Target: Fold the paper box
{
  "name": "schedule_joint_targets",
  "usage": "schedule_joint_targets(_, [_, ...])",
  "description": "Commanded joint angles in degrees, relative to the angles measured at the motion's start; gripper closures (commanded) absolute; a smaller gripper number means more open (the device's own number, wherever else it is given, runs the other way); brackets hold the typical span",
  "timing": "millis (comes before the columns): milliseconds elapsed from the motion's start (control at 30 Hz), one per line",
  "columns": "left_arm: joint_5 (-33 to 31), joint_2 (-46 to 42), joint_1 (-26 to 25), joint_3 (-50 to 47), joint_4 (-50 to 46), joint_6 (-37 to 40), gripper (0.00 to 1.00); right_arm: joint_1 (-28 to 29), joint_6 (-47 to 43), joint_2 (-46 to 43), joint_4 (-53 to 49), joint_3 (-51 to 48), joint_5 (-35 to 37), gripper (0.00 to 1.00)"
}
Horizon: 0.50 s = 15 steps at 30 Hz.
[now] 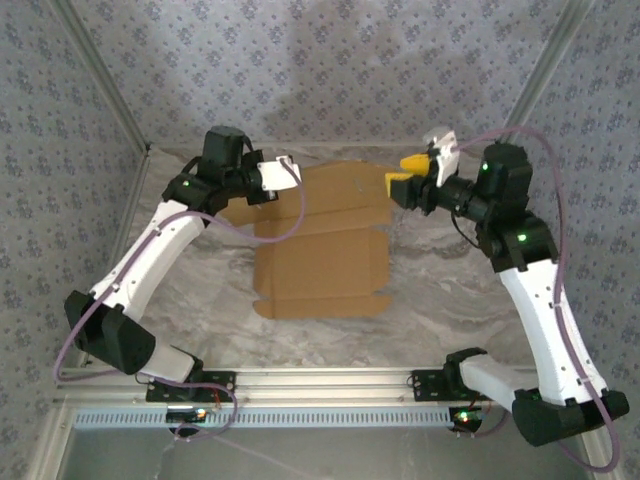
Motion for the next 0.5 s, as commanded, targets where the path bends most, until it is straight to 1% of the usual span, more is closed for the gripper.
schedule_joint_targets(0, [-6.4, -1.8, -2.4, 1.8, 1.6, 3.5, 1.0, -0.4, 21.5, 1.6, -9.1, 6.4, 5.6, 0.59])
schedule_joint_targets(67, [-8.8, -1.3, -4.0, 3.1, 0.6, 4.1, 1.0, -1.7, 32.0, 2.4, -7.2, 7.2, 4.9, 0.68])
schedule_joint_targets(100, [-9.7, -1.2, -4.7, 3.4, 0.3, 4.6, 1.0, -3.0, 36.9, 4.0, -8.6, 8.7, 3.0, 0.7])
schedule_joint_targets(167, [-12.3, -1.5, -6.7, 3.3, 0.8, 6.4, 1.0, -4.3, 46.5, 9.2, -13.2, 12.7, -3.0, 0.65])
schedule_joint_targets(200, [-13.3, -1.5, -7.4, 3.3, 0.9, 7.2, 1.0, -4.0, 49.0, 10.9, -13.8, 13.0, -5.1, 0.63])
schedule_joint_targets(233, [-14.7, -1.6, -8.3, 3.3, 1.3, 7.9, 1.0, -3.0, 51.7, 12.1, -13.7, 12.8, -6.5, 0.57])
schedule_joint_targets(267, [-16.1, -1.6, -9.0, 3.4, 2.1, 8.2, 1.0, -1.8, 53.7, 12.7, -14.8, 12.6, -6.0, 0.52])
schedule_joint_targets(300, [-17.0, -1.7, -9.5, 3.4, 2.5, 8.6, 1.0, -1.5, 55.0, 13.0, -16.0, 12.5, -5.5, 0.52])
schedule_joint_targets(367, [-17.8, -2.2, -10.5, 3.4, 2.6, 9.9, 1.0, -1.7, 58.6, 13.4, -15.6, 11.3, -6.8, 0.5])
schedule_joint_targets(467, [-19.6, -1.9, -11.3, 3.7, 2.7, 11.9, 1.0, -1.5, 61.4, 13.4, -18.2, 10.9, -5.6, 0.48])
